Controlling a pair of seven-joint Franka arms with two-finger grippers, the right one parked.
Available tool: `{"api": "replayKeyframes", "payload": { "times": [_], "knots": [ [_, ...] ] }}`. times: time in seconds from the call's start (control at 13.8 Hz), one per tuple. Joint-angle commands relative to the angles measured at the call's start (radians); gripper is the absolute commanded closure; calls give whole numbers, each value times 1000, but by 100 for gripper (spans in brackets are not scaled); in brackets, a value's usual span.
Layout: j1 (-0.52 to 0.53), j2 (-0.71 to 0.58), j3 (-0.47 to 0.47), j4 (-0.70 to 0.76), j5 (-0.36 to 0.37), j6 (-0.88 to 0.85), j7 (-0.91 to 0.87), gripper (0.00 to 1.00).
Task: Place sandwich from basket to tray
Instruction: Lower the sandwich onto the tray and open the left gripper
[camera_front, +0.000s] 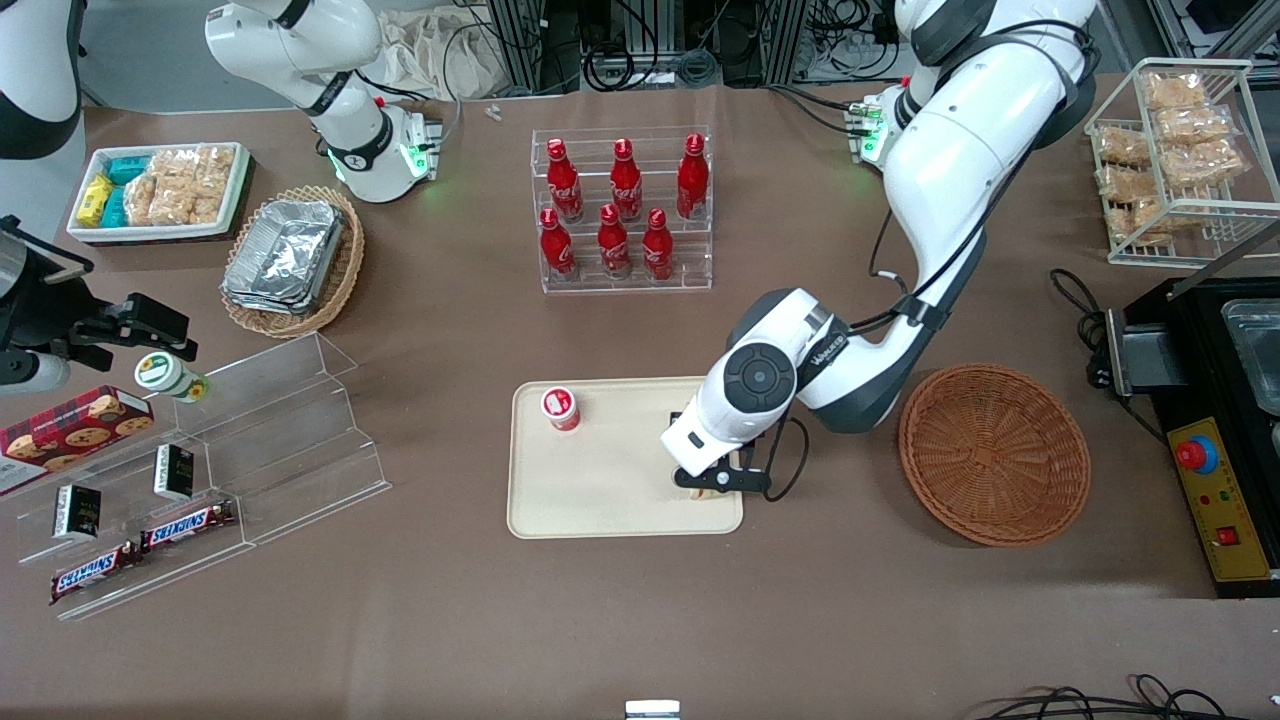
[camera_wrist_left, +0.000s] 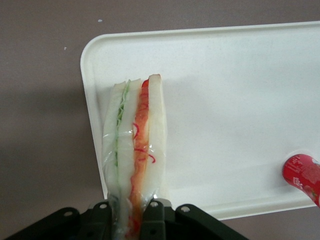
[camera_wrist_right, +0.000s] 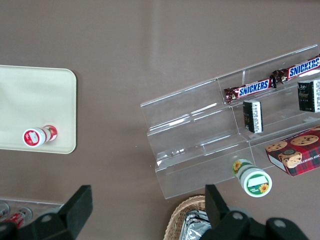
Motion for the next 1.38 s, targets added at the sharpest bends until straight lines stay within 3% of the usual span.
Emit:
{"api": "replayKeyframes", "payload": {
  "times": [0.0,0.29,0.36,0.44,0.51,0.58,0.87,1.31],
  "knots": [
    [-14,40,32,31,23,48,-20,100],
    [-34,66,52,31,21,82,-20,100],
    [-34,66,52,31,23,83,-17,87],
    [-34,66,52,31,21,83,-10,47],
    [-34,64,52,31,23,83,-6,17],
    [-34,61,52,31,23,83,-5,0],
    [-22,-9,52,33,20,77,-22,0],
    [143,-277,43,-114,-17,-76,62,0]
  ]
}}
